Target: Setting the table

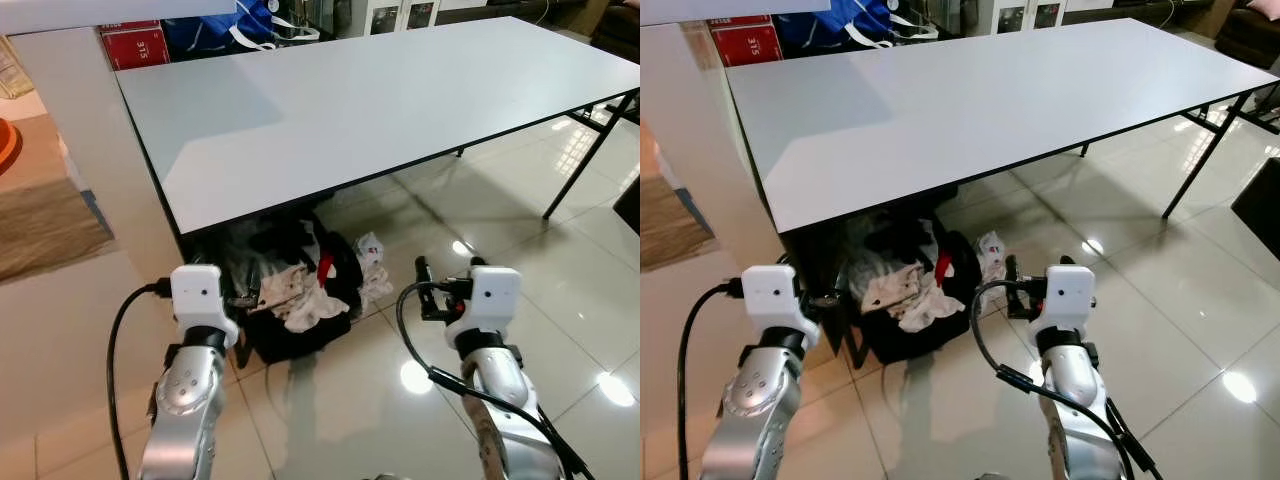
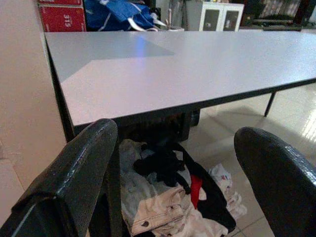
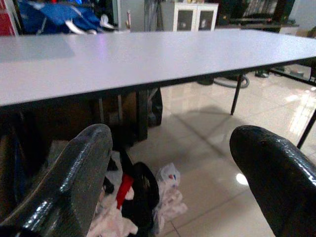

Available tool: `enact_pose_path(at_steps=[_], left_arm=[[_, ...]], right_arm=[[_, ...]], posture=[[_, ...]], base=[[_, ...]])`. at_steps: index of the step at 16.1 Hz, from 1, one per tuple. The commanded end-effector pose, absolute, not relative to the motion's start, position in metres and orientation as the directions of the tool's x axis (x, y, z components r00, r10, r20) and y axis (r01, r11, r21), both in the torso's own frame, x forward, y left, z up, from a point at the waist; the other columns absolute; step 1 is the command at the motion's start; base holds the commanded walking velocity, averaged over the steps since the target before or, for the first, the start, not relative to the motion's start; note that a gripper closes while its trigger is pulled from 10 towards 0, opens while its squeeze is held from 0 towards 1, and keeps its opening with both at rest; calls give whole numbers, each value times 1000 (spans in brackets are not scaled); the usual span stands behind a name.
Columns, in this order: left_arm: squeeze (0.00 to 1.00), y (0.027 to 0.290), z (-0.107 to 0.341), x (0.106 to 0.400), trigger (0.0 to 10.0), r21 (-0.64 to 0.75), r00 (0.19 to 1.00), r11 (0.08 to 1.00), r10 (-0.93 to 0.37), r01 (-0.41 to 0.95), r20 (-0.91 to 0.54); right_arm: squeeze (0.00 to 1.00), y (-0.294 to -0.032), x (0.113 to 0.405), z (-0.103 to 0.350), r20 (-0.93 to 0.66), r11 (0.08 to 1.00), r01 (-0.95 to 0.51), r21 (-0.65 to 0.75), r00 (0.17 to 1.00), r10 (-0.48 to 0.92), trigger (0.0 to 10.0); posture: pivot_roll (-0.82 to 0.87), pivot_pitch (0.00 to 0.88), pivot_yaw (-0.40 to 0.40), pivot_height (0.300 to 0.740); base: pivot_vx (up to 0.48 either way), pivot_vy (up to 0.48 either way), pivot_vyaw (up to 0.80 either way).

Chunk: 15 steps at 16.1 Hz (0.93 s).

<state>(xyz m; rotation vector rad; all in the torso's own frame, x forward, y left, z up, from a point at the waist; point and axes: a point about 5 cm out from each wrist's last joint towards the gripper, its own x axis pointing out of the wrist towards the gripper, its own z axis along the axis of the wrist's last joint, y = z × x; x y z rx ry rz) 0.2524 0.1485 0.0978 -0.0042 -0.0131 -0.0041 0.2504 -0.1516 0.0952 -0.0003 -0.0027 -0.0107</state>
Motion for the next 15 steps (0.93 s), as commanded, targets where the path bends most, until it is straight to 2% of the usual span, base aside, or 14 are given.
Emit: enact_pose_path(at_steps=[1,15], left_arm=[[0,135,112,298,10000,11,980,981,-194,194,-47],[0,137,110,298,10000,36,984,984,-172,174,-54]], right_arm=[[0,-123,309,98,-86,978,-210,-16,974,208,10000],[0,-131,308,93,-115,985,-172,-15,979,169,10000]], posture=[[-17,0,71,740],[-22,0,73,740]], base=[[0,0,800],[0,0,779]])
